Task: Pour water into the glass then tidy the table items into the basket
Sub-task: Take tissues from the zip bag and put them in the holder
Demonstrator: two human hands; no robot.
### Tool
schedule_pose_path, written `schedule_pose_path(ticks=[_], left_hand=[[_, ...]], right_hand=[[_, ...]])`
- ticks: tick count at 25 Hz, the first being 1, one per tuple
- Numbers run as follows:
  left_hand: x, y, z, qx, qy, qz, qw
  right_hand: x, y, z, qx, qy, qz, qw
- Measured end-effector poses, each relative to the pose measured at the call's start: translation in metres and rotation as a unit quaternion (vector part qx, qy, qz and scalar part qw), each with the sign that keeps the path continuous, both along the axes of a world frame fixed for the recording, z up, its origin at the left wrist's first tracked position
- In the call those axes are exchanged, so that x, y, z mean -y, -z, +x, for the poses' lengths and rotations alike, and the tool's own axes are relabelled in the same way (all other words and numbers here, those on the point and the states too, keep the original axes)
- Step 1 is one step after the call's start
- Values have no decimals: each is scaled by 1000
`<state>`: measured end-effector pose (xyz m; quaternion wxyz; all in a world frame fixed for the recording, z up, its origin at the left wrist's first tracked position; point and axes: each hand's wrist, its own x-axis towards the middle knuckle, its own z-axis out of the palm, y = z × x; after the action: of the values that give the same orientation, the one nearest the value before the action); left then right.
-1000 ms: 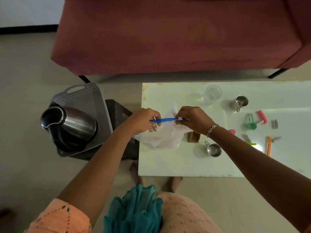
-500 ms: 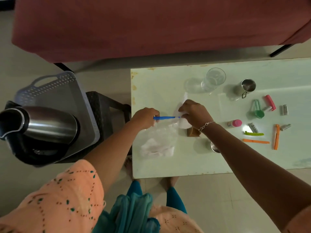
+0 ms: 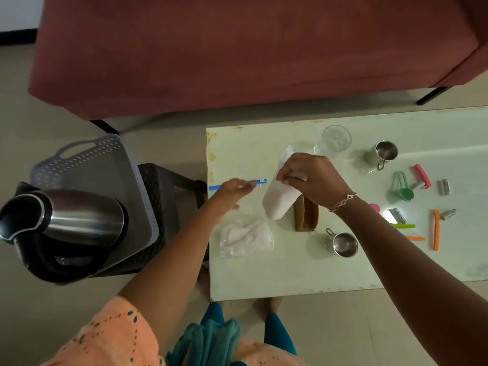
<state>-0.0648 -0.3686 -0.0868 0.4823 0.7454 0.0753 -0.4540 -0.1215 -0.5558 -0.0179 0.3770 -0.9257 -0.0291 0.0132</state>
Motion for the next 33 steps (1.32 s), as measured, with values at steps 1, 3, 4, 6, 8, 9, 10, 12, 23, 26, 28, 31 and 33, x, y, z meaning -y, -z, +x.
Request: schedule_pose_path(ticks=[1,3,4,6,8,9,10,12,23,26,28,31,33], left_hand=[[-3,-2,-6,-76,-52,-28,995],[-12,-6,-15,-192,-111,-112,969],[-16,-8,-17,-219,-121,-164,954],[-21,-16,-18,-219,-137,-257,931],[-22,-28,-16,-189,-157,-291,925],[-23,-33,-14,-174,-175,-279,928],[-23,-38,-12,-158,-192,-265,932],[-23,-44,-9,-125,-210,-256,935],[-26,-55,-7,19,-150,-155,976],[-23,-57,-8,86,-74,-108,988],[-19,-57,-9,126,-57,-81,987],[-13,-58,-12,149,-79,-75,983],[-11,-55,-13,145,-82,-60,984]], right_hand=[[-1,-14,-1,-22,1,56,998],[-2,-32,-2,-45,2,143,989],[0,-37,-3,-55,9,180,982],[6,-37,-3,-90,35,244,965],[13,-33,-5,-130,64,288,947],[16,-30,-6,-147,82,307,937],[19,-28,-7,-164,101,327,925],[24,-20,-10,-213,127,363,898],[33,-2,-19,-263,177,300,900],[35,-1,-19,-236,145,243,930],[37,3,-21,-215,141,164,953],[42,6,-25,-172,178,138,959],[45,6,-28,-152,196,171,954]])
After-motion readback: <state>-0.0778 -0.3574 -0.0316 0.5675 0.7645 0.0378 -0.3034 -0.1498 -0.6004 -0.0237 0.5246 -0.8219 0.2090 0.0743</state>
